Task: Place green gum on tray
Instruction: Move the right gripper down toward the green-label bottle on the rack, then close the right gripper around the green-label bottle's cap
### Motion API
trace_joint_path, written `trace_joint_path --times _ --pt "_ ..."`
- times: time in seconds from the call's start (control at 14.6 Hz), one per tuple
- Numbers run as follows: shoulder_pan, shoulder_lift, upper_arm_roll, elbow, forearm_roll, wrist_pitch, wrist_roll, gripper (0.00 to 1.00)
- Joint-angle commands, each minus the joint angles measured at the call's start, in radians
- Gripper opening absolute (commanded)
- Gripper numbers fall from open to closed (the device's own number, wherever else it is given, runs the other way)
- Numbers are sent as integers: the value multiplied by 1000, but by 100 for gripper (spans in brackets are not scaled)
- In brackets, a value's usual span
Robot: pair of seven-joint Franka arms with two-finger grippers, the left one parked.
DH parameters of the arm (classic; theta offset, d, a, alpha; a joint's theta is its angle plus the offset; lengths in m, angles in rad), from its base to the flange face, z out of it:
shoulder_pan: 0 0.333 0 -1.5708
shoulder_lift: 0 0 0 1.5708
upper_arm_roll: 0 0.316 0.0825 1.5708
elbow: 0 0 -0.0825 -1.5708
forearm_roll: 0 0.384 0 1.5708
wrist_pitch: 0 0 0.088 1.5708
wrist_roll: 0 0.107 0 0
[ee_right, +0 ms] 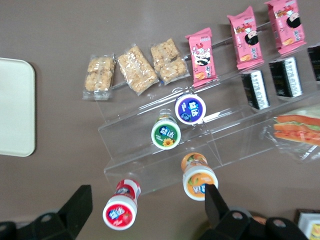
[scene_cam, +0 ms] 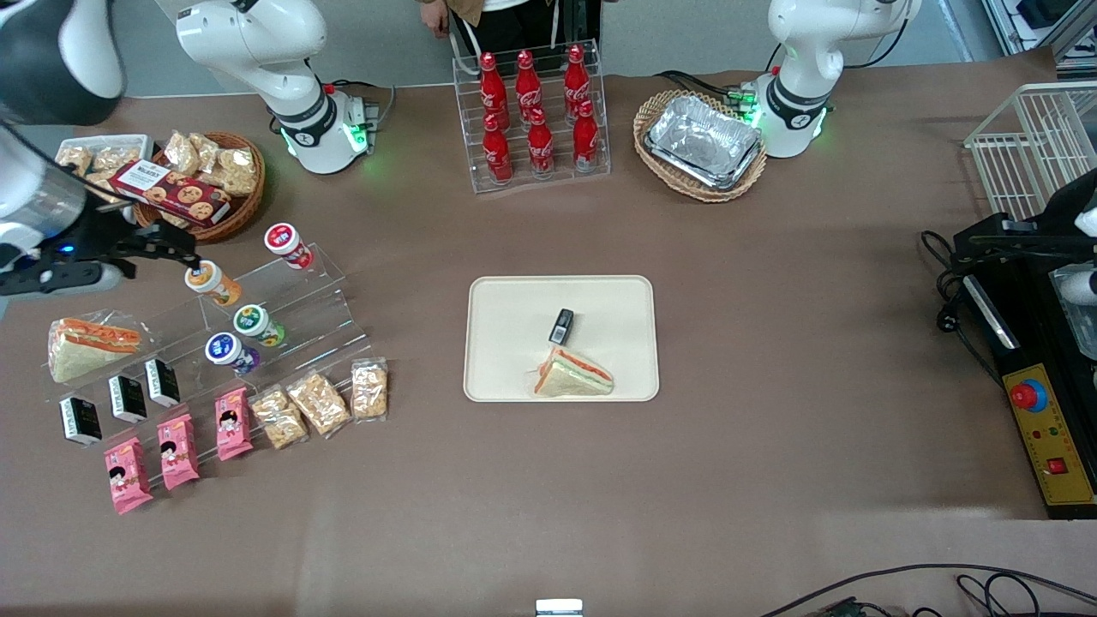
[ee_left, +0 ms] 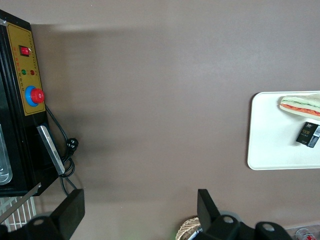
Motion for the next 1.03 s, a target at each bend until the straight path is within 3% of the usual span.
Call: trace_joint_path --times 0.0,0.48,0.96 --pt "-2 -77 -4 -205 23 169 -15 100" --pt "-5 93 -8 -268 21 356 -22 100" --pt "-5 137 -8 -389 21 528 -22 100"
